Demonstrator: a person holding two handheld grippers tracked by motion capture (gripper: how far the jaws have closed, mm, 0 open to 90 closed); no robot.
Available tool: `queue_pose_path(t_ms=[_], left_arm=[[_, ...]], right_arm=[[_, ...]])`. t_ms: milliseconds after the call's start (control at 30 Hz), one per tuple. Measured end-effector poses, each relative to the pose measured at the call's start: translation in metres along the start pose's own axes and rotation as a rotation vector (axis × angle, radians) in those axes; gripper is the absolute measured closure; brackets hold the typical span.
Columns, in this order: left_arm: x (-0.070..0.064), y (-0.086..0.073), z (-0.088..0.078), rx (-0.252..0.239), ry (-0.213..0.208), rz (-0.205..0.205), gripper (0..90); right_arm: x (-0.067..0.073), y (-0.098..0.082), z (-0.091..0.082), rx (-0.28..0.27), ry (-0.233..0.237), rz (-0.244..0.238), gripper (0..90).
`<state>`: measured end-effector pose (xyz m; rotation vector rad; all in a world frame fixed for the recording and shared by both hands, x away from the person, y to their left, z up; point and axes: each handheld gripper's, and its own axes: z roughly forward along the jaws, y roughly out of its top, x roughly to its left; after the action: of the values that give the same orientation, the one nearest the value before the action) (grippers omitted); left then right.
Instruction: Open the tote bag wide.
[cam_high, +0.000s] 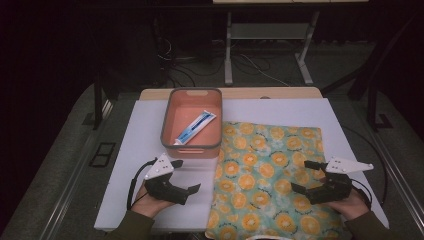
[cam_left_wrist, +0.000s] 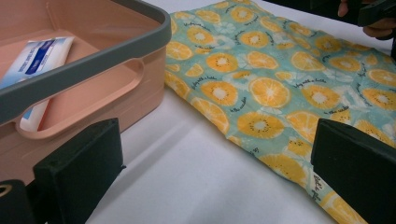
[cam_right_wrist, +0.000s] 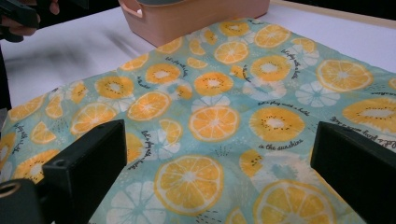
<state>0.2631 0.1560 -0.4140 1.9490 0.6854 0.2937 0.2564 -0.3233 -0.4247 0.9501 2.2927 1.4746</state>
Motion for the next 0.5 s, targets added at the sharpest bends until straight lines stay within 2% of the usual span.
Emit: queue_pose_path(t_ms=[167,367,500], left_arm=[[0.0,0.0,0.001,0.01,0.005,0.004,0.9],[0.0,-0.002,-0.001,0.009,0.015,-0.002,1.2],[-0.001,-0.002,-0.001,0.011,0.018,0.0,1.4]], right_arm=[[-0.006,0.001,0.003,0.053,-0.015,-0.002,3.5],[-0.03,0.006,0.009,0.127,-0.093,0.021,3.6],[-0.042,0.008,0.009,0.144,-0.141,0.04,3.6]])
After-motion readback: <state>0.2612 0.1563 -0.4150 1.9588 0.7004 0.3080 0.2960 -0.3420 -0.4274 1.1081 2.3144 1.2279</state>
